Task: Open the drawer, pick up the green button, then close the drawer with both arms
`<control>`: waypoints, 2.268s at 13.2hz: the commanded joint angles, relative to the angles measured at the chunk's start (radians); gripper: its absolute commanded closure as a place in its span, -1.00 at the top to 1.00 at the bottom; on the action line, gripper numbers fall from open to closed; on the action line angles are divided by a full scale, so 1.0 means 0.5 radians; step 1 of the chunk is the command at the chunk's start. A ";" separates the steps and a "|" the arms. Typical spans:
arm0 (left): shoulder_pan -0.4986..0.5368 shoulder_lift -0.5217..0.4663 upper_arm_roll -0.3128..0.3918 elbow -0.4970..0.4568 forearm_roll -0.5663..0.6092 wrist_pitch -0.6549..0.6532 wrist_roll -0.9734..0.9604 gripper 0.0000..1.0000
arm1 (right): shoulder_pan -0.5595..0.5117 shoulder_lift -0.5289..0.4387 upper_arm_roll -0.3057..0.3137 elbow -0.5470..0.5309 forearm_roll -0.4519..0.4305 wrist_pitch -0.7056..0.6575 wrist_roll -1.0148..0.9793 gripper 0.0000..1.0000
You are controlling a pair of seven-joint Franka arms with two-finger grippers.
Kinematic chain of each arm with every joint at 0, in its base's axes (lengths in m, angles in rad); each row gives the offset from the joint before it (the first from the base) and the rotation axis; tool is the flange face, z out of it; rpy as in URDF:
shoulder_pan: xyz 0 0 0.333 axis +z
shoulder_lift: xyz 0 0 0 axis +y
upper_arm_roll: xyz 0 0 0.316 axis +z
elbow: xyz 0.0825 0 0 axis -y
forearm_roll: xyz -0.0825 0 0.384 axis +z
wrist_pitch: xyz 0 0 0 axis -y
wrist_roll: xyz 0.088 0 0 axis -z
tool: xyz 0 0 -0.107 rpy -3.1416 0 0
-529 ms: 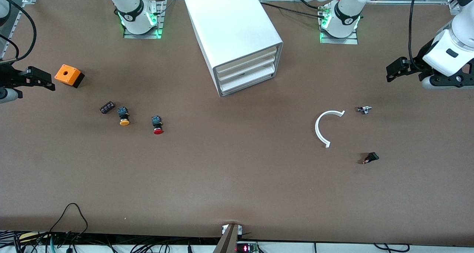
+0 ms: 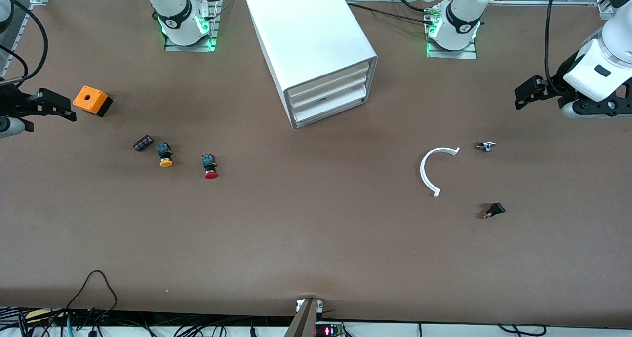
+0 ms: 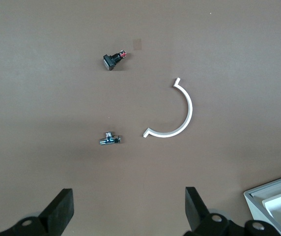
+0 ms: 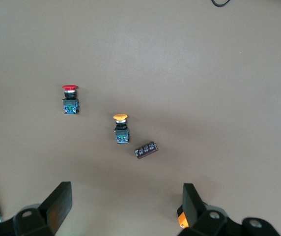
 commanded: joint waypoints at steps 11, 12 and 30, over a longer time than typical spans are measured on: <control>-0.160 0.217 -0.374 -0.009 -0.327 -0.376 0.046 1.00 | -0.038 0.184 0.010 0.047 0.073 0.030 -0.016 1.00; -0.163 0.297 -0.399 -0.012 -0.447 -0.352 0.049 1.00 | -0.029 0.208 0.017 0.047 0.070 0.030 -0.019 1.00; -0.132 0.987 -0.684 -0.490 -1.610 0.676 1.478 1.00 | 0.173 0.417 0.222 0.047 0.463 0.334 -0.252 1.00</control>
